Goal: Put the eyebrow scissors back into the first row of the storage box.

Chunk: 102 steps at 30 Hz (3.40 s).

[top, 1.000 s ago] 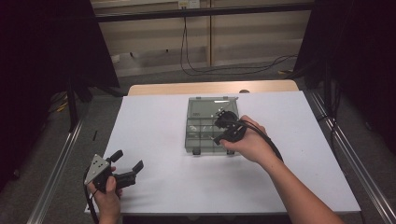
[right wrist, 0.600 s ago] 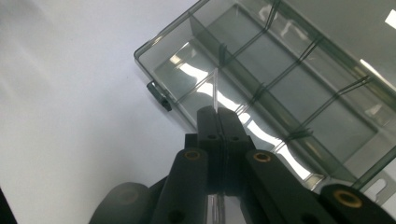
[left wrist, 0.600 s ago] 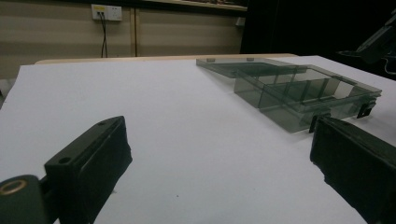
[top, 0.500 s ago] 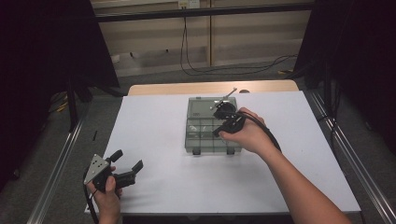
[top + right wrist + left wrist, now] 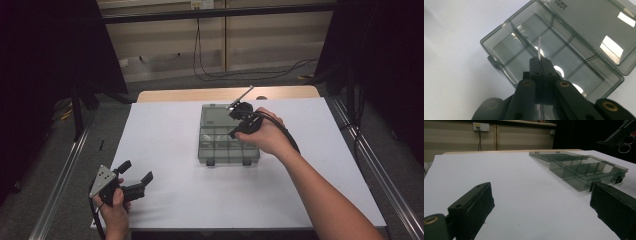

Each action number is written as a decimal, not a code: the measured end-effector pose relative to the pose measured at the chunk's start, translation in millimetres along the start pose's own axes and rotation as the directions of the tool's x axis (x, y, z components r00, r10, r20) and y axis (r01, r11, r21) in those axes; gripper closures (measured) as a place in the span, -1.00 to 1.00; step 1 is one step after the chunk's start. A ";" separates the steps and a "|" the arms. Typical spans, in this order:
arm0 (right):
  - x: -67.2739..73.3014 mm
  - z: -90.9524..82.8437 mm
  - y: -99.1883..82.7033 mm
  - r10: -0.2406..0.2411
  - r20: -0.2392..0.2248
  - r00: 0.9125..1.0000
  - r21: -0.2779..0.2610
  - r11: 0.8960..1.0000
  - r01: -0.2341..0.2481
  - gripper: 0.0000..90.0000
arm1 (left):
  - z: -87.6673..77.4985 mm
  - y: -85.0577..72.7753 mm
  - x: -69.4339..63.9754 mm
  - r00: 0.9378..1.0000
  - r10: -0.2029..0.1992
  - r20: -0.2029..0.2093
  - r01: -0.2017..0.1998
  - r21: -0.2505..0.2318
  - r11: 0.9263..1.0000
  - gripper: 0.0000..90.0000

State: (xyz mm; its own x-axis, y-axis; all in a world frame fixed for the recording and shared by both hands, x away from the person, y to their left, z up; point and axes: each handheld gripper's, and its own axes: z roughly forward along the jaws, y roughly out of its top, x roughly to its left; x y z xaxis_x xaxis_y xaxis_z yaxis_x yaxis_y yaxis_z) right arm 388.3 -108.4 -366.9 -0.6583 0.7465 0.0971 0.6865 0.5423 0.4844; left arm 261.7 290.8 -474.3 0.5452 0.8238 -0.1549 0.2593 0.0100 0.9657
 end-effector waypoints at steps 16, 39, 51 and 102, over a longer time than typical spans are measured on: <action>-19.8 11.9 10.3 -0.007 0.013 1.000 0.008 1.000 0.007 0.99 | -0.6 0.2 1.1 1.000 0.021 0.005 -0.022 0.017 1.000 -0.90; -34.4 49.0 16.5 -0.101 0.048 0.994 0.047 0.994 0.099 0.99 | -0.4 0.3 1.2 1.000 0.018 0.008 -0.018 0.013 1.000 -0.90; -33.0 67.5 16.1 -0.175 0.056 0.983 0.053 0.984 0.172 0.99 | -0.5 0.3 1.5 1.000 0.017 0.008 -0.017 0.013 1.000 -0.90; -37.7 -3.9 -79.1 0.023 0.170 0.985 -0.321 0.946 0.034 -1.00 | -0.1 0.3 1.1 1.000 0.028 0.010 -0.028 0.020 0.999 -0.90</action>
State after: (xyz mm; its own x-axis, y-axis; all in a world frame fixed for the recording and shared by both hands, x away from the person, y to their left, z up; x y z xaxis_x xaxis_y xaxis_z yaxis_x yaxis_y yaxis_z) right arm 357.6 -181.0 -405.5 -0.5802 0.8135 -0.0414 0.5284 0.4145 0.7410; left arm 262.4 291.8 -474.2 0.5601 0.8182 -0.1298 0.2599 -0.0247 0.9653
